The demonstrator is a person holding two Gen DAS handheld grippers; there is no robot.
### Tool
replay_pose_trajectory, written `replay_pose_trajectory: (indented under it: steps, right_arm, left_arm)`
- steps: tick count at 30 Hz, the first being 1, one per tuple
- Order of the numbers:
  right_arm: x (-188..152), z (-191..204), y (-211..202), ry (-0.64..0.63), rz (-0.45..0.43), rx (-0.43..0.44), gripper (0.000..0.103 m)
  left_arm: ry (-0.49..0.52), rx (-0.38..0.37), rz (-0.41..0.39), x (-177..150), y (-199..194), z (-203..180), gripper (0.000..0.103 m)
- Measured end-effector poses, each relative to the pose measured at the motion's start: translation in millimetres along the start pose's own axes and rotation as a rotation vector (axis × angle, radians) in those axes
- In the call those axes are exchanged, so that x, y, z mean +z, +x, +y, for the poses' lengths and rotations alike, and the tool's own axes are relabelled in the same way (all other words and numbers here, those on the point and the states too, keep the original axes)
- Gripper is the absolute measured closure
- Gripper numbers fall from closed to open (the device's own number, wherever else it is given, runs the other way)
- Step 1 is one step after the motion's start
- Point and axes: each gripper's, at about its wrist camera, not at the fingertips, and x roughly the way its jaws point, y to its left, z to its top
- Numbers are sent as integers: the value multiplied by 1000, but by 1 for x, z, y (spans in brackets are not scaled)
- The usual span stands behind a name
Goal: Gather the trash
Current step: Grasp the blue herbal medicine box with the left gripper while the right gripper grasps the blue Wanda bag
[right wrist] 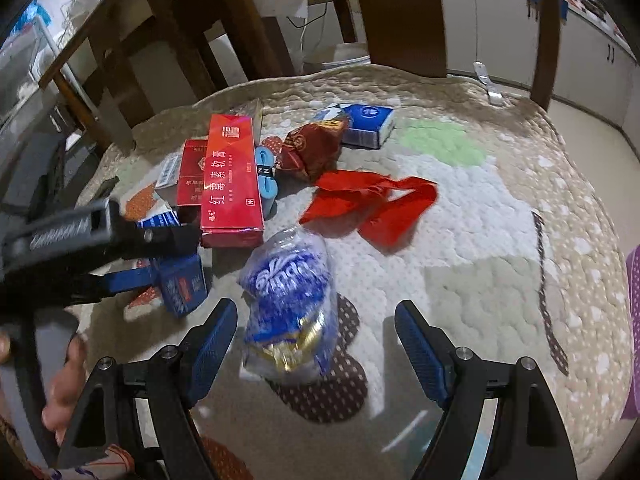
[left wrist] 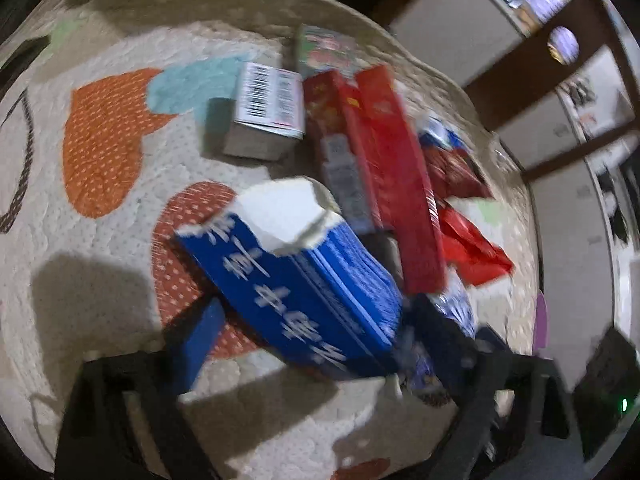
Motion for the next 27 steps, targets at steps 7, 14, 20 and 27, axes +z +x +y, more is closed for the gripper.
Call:
replay_pose_trajectory:
  steps: [7,14,20,27]
  right_arm:
    - [-1,15,9,-50,8,-6,58]
    - [-7,10,-8,-16,-10,25,65]
    - [-15,2,-28,38,-31,38,65]
    - [-34,-8,-57,63,-61,14,65]
  left_arm:
    - [101,4,14,-20,-23,-10,50]
    - [165,48,-45,-26,-52,-3,55]
    - [216,97,-89,-30,-60,-3,55]
    - [286,130,-151,-44,-79,-12,55]
